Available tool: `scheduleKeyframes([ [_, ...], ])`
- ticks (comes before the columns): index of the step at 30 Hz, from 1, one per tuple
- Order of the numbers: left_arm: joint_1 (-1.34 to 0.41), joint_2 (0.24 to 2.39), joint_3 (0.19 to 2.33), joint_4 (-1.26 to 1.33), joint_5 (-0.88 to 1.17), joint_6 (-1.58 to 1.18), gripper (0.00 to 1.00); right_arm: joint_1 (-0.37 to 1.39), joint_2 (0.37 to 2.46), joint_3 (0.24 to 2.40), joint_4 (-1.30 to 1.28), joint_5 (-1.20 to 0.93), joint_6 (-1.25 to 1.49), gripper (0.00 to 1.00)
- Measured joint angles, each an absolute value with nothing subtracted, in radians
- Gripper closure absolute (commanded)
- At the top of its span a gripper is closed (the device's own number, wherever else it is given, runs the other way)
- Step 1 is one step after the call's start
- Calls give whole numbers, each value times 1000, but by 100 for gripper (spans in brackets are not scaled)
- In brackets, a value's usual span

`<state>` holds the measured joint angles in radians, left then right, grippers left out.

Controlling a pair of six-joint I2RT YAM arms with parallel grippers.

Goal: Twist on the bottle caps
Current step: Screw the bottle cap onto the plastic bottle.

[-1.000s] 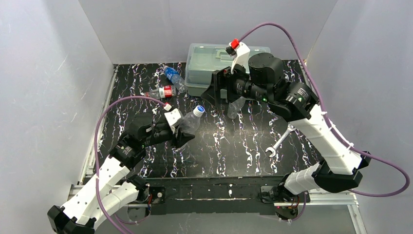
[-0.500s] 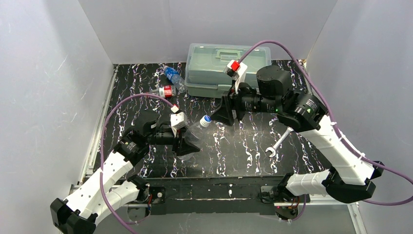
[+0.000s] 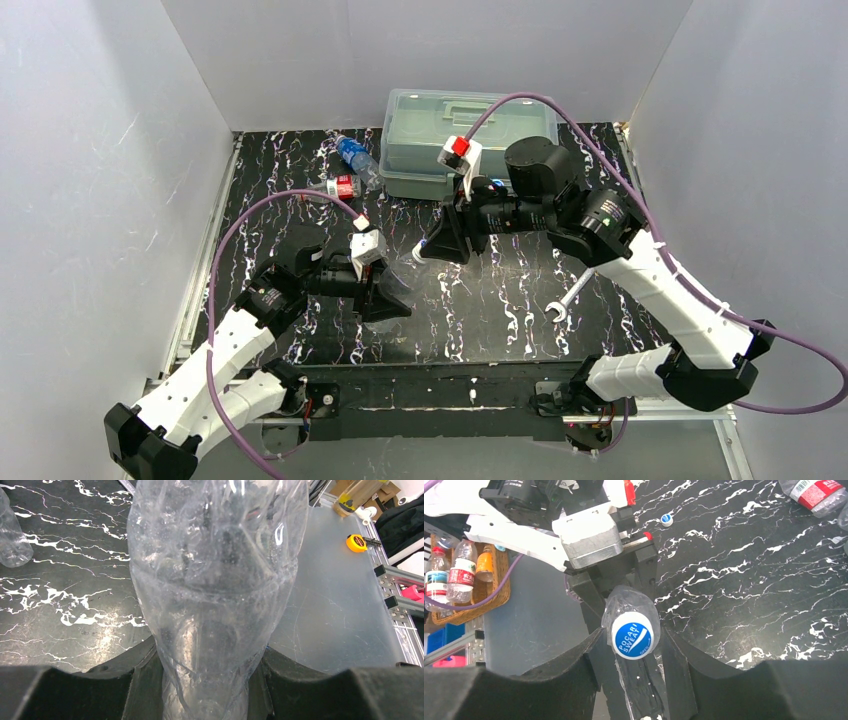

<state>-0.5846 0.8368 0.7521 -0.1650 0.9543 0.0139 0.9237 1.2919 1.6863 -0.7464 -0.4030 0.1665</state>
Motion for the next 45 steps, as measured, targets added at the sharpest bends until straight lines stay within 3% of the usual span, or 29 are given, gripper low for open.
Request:
scheduleKeyframes([
  [7,-585,837,752,-165,955,14,100,924,1308,1686,-729,-440,168,58],
  [16,-585,836,752,-171,945,15,100,923,1321,1687,-730,-448,175,99],
  [29,-593,801,754,-177,428,97,100,909,1522,1869,-758,-230,353,99],
  [30,-595,801,754,-173,391,107,100,910,1541,1888,-761,-205,373,91],
  [32,-595,803,754,-165,332,124,100,911,1571,1919,-762,-164,408,58],
  [34,-595,806,754,-159,302,138,100,912,1586,1935,-765,-134,430,39],
  [37,-591,808,754,-125,275,139,100,921,1589,1937,-799,-109,454,32],
  [45,-585,800,749,-78,280,138,100,934,1599,1954,-845,-99,469,30],
])
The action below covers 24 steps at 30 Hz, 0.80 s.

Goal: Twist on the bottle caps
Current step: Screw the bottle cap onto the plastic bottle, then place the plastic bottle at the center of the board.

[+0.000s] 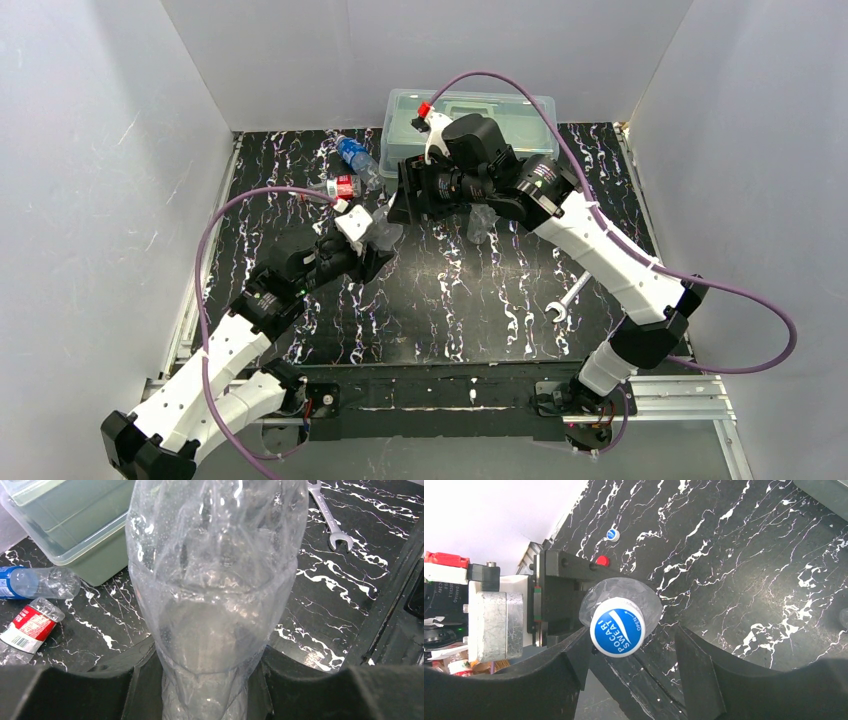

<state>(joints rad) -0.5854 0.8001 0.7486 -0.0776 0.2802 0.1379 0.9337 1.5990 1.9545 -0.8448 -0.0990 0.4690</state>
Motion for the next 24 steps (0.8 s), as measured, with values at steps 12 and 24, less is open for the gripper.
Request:
scheduleKeyframes([
  [12,-585,805,743,-75,320,133,100,934,1599,1941,-788,-94,507,49],
  [24,-585,812,739,-80,296,83,2,938,1595,1916,-772,-37,507,85],
])
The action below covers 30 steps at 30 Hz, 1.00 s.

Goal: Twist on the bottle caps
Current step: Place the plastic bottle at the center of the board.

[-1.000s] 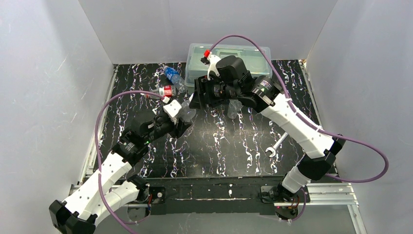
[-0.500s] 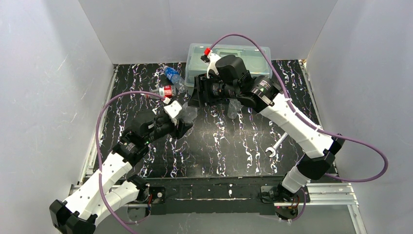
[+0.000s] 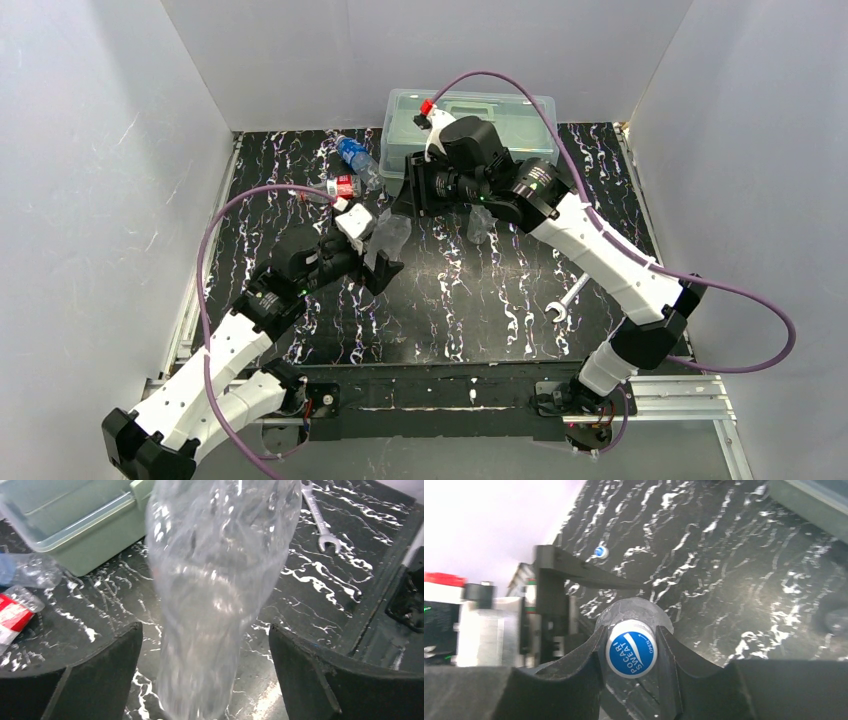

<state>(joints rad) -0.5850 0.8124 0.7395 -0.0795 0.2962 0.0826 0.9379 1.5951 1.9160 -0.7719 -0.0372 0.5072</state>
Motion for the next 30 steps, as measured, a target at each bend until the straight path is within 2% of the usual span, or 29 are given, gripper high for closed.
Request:
scheduleKeyframes([
  [7,-585,781,739,-119,160,14,2,921,1595,1875,-789,117,415,85],
  [18,-576,780,790,-278,-134,-94,2,796,1654,1681,-566,192,272,84],
  [30,-529,799,850,-395,-195,-158,2,720,1834,1702,-460,185,163,81],
])
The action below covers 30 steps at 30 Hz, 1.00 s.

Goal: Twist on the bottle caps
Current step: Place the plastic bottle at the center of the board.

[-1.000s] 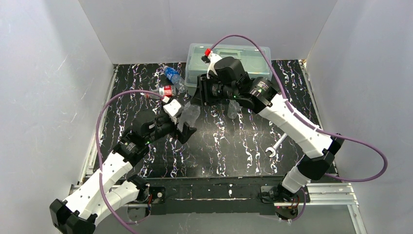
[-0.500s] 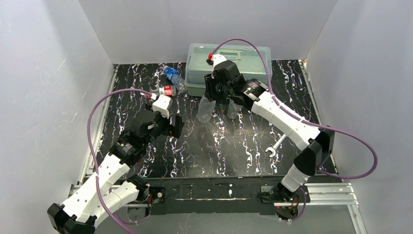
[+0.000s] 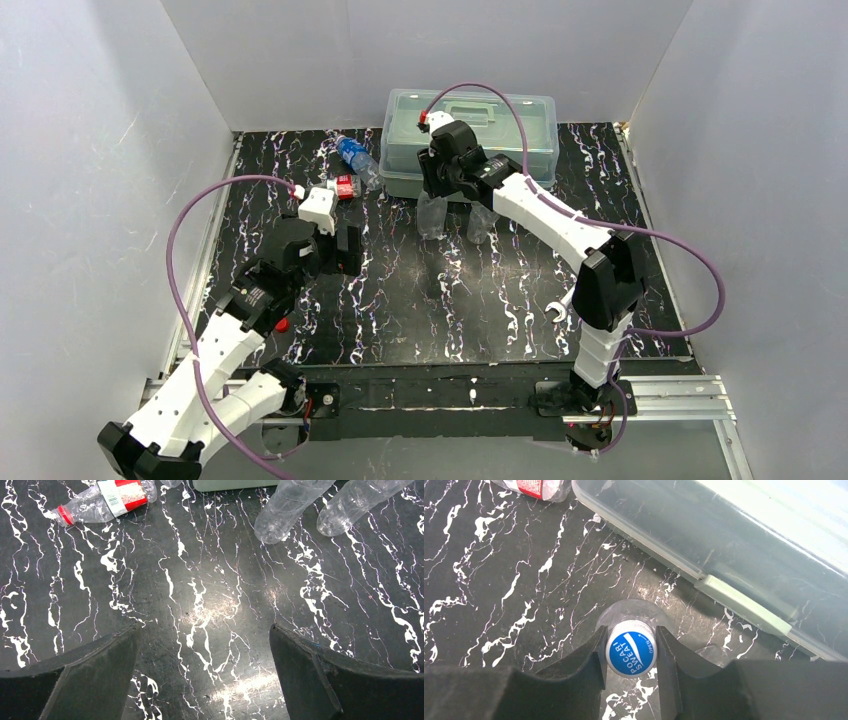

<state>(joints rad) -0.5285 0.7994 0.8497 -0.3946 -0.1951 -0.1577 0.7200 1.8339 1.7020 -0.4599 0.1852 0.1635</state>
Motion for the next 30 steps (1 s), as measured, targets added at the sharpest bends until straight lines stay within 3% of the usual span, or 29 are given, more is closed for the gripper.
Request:
scheduleKeyframes([
  [5,-517,813,854,-409,-192,-158,2,720,1848,1714,-453,185,147,71],
  [12,-505,828,854,-412,-175,-162,2,720,1848,1715,-453,188,138,43],
  [24,-499,833,854,-413,-163,-168,2,719,1849,1715,-465,191,131,26],
  [30,-499,841,854,-413,-157,-196,2,719,1849,1724,-473,187,139,2],
])
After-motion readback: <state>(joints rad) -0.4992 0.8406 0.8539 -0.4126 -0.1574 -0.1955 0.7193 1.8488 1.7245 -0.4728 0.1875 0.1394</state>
